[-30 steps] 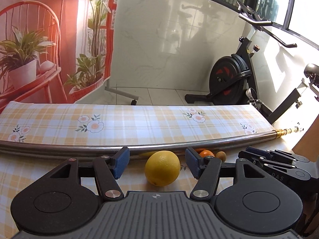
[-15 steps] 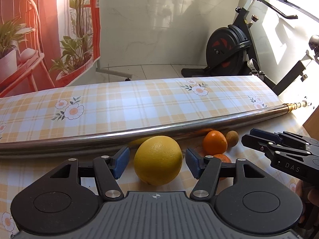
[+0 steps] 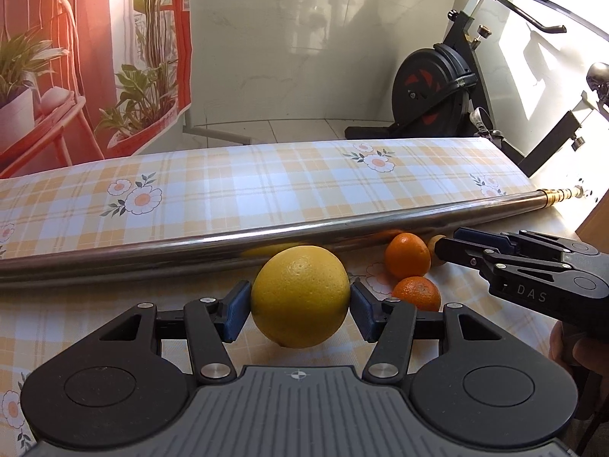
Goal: Organize fruits
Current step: 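Grasp a large yellow citrus with the left gripper while the right grasps another kiwi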
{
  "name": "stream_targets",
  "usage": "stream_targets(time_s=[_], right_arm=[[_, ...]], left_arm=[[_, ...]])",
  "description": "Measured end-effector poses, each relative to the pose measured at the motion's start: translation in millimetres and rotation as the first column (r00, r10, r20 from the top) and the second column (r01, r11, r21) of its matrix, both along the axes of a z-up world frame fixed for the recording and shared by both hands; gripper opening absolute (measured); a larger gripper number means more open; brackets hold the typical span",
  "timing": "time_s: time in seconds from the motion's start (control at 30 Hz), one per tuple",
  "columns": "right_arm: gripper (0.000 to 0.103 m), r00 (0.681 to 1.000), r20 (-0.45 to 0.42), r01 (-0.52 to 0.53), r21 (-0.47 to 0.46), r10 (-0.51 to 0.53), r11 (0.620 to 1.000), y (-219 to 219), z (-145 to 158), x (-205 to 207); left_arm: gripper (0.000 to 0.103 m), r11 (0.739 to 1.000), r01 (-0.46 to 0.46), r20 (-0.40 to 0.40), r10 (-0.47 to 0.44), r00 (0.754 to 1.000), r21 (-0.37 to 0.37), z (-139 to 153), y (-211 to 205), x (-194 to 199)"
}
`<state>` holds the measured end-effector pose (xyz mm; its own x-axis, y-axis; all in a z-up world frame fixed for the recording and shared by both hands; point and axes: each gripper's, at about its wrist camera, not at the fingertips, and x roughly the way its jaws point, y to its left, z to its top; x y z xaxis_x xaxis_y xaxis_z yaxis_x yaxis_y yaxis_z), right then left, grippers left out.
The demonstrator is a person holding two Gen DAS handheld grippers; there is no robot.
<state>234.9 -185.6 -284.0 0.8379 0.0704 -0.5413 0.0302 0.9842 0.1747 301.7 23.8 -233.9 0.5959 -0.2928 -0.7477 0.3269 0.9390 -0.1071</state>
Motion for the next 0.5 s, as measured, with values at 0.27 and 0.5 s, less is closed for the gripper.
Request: stream_targets(time_s=[0.27, 0.5], right_arm=[[0.031, 0.997, -0.073, -0.027, -0.005, 0.026, 1.0, 5.6, -6.1, 19.1], [0.026, 0.998, -0.059, -0.03, 0.016, 0.031, 0.999, 6.0, -7.1, 13.9]], left_arm=[[0.059, 0.997, -0.025, 0.044, 0.028, 0.999, -0.074, 29.0, 14.2, -33.6], [0.059, 0.993, -0.043, 0.078, 0.051, 0.996, -0.108, 46.6, 21.4, -82.2]])
